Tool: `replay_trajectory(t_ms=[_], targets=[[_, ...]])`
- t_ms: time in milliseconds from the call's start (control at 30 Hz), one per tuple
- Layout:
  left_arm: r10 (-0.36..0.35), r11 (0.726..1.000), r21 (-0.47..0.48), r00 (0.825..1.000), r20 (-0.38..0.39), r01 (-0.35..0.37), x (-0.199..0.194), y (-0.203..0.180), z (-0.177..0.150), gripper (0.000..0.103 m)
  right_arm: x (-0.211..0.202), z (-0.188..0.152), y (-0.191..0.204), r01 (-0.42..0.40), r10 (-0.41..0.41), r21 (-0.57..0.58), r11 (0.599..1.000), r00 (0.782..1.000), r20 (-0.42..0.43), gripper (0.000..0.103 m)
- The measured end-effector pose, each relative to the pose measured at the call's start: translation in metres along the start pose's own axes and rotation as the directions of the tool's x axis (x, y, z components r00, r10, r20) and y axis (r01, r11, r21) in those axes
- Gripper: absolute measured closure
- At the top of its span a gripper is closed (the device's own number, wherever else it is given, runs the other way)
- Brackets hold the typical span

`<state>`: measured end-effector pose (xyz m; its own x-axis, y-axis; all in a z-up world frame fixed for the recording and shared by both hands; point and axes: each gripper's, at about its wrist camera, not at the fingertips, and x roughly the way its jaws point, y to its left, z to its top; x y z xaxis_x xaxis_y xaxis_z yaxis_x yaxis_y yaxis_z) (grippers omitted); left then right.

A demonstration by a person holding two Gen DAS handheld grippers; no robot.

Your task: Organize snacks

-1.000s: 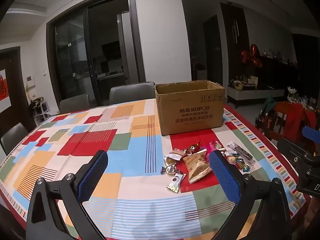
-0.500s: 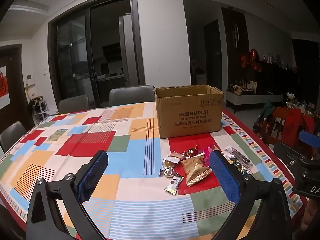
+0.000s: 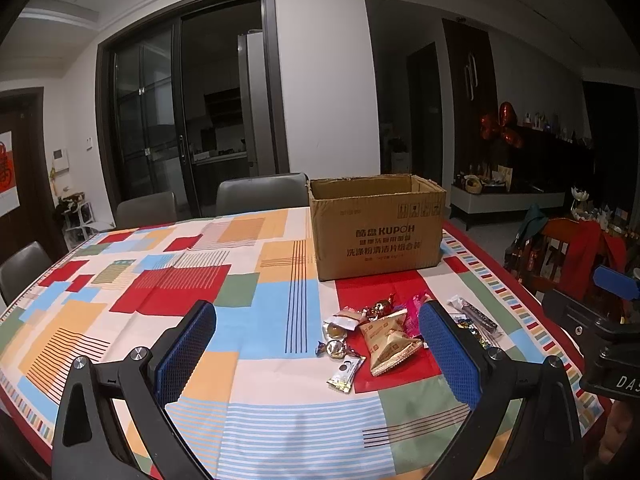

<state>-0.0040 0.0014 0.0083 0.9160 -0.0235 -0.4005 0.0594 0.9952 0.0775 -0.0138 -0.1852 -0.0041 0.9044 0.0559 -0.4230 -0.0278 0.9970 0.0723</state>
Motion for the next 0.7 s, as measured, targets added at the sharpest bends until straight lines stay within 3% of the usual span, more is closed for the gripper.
replay_trajectory(t_ms=[700], targets=[[-0.004,1.000,-0.002,1.000,0.001,0.004,-0.0021,-0.0004,0.0010,0.000,-0.0011,-0.0022,0.0032,-0.006,0.006,0.001,1.000,1.000,-0.005,0.001]])
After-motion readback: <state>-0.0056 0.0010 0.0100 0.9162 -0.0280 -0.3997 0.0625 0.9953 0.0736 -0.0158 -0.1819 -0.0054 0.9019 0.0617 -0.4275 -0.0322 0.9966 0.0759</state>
